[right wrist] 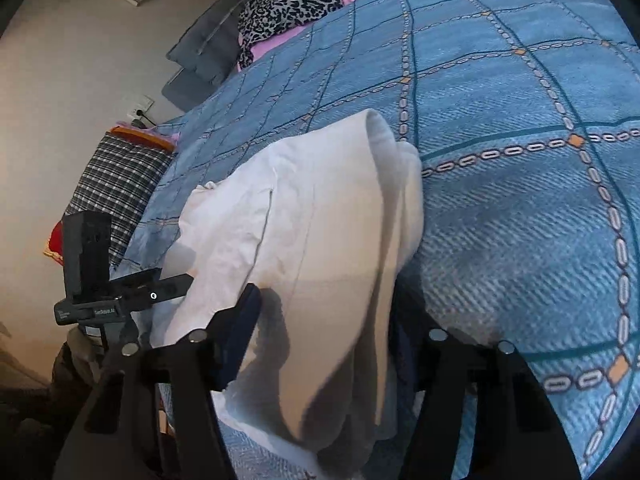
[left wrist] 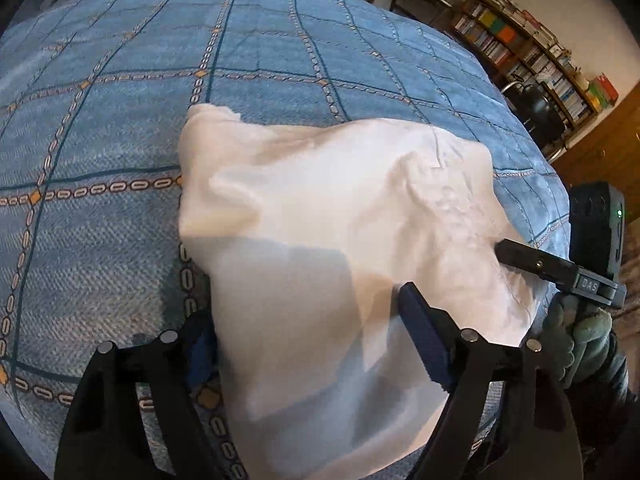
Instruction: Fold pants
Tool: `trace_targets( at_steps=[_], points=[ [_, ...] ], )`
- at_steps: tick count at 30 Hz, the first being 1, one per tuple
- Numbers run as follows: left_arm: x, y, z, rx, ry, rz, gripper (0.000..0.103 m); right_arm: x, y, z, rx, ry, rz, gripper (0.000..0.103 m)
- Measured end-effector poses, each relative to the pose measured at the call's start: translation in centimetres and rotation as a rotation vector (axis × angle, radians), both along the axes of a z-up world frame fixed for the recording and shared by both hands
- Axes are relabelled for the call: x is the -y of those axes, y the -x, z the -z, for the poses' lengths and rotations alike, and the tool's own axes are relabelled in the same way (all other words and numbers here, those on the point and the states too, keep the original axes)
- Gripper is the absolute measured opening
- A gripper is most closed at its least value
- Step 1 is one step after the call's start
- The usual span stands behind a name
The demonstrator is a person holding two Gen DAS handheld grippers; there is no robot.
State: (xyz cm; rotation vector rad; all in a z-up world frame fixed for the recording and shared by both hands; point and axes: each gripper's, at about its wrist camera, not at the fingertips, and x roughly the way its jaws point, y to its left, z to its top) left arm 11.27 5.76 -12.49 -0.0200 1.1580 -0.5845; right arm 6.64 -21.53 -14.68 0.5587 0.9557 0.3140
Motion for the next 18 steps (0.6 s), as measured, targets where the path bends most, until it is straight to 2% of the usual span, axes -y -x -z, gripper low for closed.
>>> trace_targets(
  at_steps=[2,5,7,13,18],
  points=[
    [0.1,0.1,-0.2,0.013,0.003,0.007,0.072,-0.3,0.0,0.2,0.006,-0.006,0.0,0.053],
    [-0.4,0.0,-0.4,0.018,-0.002,-0.012,0.051,-0.3,-0.1,0.2,0.015,-0.027,-0.005,0.039],
    [-0.5,0.0,-0.7,0.035,-0.019,-0.014,0.04,-0.6,0.0,0.1,0.025,-0.019,-0.008,0.036],
    [0.5,0.4,-0.9,0.082,-0.093,-0.004,0.039,-1.0,-0.5,0.2,0.02,-0.006,-0.018,0.037],
    [0.2,0.1,-0.5,0.068,-0.073,-0.026,0.039,-1.2,-0.9,0.2,0.021,-0.005,-0.015,0.039]
  ],
)
